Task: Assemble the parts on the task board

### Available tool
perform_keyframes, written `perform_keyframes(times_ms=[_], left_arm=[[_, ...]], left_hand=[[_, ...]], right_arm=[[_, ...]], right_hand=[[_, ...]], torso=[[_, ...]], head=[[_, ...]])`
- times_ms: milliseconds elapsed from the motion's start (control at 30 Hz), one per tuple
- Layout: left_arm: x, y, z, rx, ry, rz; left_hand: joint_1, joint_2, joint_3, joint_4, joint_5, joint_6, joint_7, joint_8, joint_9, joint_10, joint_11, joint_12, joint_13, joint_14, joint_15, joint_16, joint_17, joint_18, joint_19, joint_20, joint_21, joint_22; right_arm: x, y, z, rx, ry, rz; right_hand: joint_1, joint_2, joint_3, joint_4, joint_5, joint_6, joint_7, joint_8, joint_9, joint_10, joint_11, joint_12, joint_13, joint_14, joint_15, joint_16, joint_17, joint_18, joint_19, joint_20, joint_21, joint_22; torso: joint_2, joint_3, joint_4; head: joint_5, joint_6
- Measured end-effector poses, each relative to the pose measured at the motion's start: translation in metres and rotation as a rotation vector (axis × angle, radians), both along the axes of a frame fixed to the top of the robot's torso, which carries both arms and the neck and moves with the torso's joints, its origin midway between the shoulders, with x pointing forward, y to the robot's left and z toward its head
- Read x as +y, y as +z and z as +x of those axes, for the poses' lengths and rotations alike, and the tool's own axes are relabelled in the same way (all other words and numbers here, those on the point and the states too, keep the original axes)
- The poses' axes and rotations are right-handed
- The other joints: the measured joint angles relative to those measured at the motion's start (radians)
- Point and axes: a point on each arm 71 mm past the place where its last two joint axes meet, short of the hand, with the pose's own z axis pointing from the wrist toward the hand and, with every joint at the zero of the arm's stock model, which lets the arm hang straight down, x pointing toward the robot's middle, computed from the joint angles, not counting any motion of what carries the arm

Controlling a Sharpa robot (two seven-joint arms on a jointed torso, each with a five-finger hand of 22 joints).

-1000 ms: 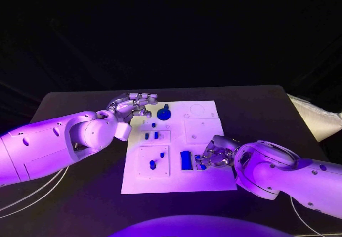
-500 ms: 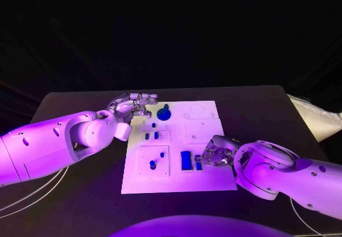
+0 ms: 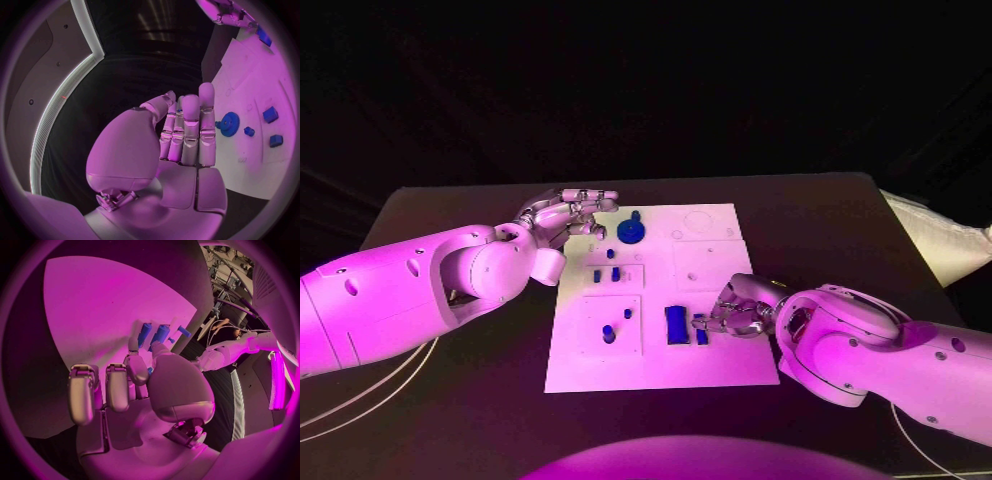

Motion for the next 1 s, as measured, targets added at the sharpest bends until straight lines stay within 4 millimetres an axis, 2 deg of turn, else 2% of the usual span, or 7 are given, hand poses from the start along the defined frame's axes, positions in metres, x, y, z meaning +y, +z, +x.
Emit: perform_keyframes(times_ms=[167,400,700,1000], left_arm=[[0.0003,-0.0001,0.0002,0.000,0.000,0.000],[0.0005,-0.0002,0.0004,0.001,0.000,0.000],[0.0010,-0.0005,0.0009,0.001,0.000,0.001],[0.0010,-0.0007,0.0010,0.002,-0.001,0.001]], left_hand=[[0.000,0.000,0.000,0.000,0.000,0.000,0.000,0.000,0.000,0.000,0.000,0.000,0.000,0.000,0.000,0.000,0.000,0.000,0.000,0.000,0.000,0.000],[0.000,0.000,0.000,0.000,0.000,0.000,0.000,0.000,0.000,0.000,0.000,0.000,0.000,0.000,0.000,0.000,0.000,0.000,0.000,0.000,0.000,0.000],[0.000,0.000,0.000,0.000,0.000,0.000,0.000,0.000,0.000,0.000,0.000,0.000,0.000,0.000,0.000,0.000,0.000,0.000,0.000,0.000,0.000,0.000],[0.000,0.000,0.000,0.000,0.000,0.000,0.000,0.000,0.000,0.000,0.000,0.000,0.000,0.000,0.000,0.000,0.000,0.000,0.000,0.000,0.000,0.000]], right_arm=[[-0.0037,0.0011,-0.0014,-0.006,0.003,-0.006],[-0.0037,0.0009,-0.0034,-0.005,0.024,-0.011],[-0.0038,-0.0015,-0.0027,0.000,0.042,-0.028],[-0.0048,-0.0058,0.0022,-0.001,0.048,-0.050]], right_hand=[[0.067,-0.012,-0.018,-0.041,-0.068,-0.005,0.005,0.000,0.005,0.001,0.001,-0.013,-0.004,0.000,0.000,0.000,0.000,0.000,0.000,0.000,0.000,0.000],[0.088,-0.015,-0.046,-0.059,-0.141,-0.009,0.009,0.000,0.009,-0.005,0.006,-0.020,-0.005,0.000,0.000,-0.004,0.000,0.000,0.000,0.000,0.000,0.001],[0.092,-0.010,-0.055,-0.060,-0.158,-0.009,0.009,0.000,0.011,-0.005,0.006,-0.020,-0.004,0.000,0.000,-0.004,0.000,0.000,0.000,0.000,0.000,0.001],[0.136,0.011,-0.064,-0.079,-0.181,-0.007,0.007,0.005,0.020,-0.007,0.009,-0.020,0.002,0.000,0.000,-0.004,0.000,0.000,0.000,0.000,0.000,0.001]], torso=[[0.000,0.0005,-0.0006],[0.000,0.0004,-0.0007],[0.000,0.0000,0.0005],[0.001,0.0000,0.0008]], head=[[-0.001,0.001],[-0.002,0.002],[-0.004,0.002],[-0.002,-0.002]])
